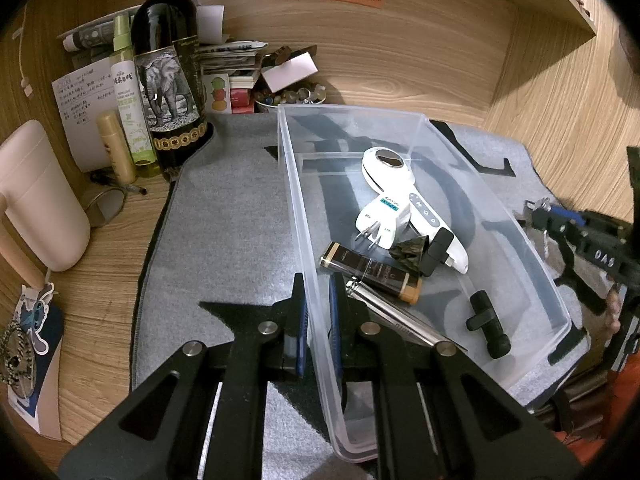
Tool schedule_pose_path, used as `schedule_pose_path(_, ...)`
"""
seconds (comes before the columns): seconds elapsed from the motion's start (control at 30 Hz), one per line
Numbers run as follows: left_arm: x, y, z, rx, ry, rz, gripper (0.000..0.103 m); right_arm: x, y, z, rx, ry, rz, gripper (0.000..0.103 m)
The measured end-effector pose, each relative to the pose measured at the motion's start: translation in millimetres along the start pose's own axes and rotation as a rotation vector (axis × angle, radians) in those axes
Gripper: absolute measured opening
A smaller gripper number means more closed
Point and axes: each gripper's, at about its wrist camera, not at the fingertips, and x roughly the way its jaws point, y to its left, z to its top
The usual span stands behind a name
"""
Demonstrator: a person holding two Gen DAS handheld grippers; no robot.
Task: Organize rigid objects
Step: 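Carry the keys into the box and open the right gripper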
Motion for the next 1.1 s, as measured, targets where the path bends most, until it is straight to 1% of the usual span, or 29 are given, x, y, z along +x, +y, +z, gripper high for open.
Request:
schedule_pose_path(0.27,-0.2,0.0,-0.2,0.000,0.000,0.000,0.009,-24.2,15.8,25.6,-0.061,-0.101,0.005,0.018)
schedule_pose_path(0.4,0.0,-0.2,0.2,0.001,0.001,0.000,0.009,-32.9,31.5,39.3,-0.106,-0.149,0.030,0.018)
schedule_pose_path(0.6,0.0,-0.1,-0.2,0.001,0.001,0.000,0.009,-35.0,61.4,55.9,-0.170,-0.189,0.107,0.018)
schedule_pose_path(0.73,-0.4,0.2,-0.4,0.001,0.001,-0.001,0.009,-24.6,84.4,62.4,-0.214,-0.180,0.162,0.018)
schedule_pose_path(0.87,-0.5,0.9,-0.7,0.002,0.002,-0.001,0.009,-12.0,107.1,64.4,-0.263,-0.150,0.211,0.018)
schedule_pose_path(1.0,-1.3,2.7,-1.8,0.000,0.001,-0.004,0.009,3.0,124.6,61.6,-0.294,-0.100,0.251,0.018)
schedule_pose_path(1.1,-2.1,3.3,-2.4,0.001,0.002,-0.004,0.009,18.3,137.7,57.1,-0.328,-0.046,0.273,0.018)
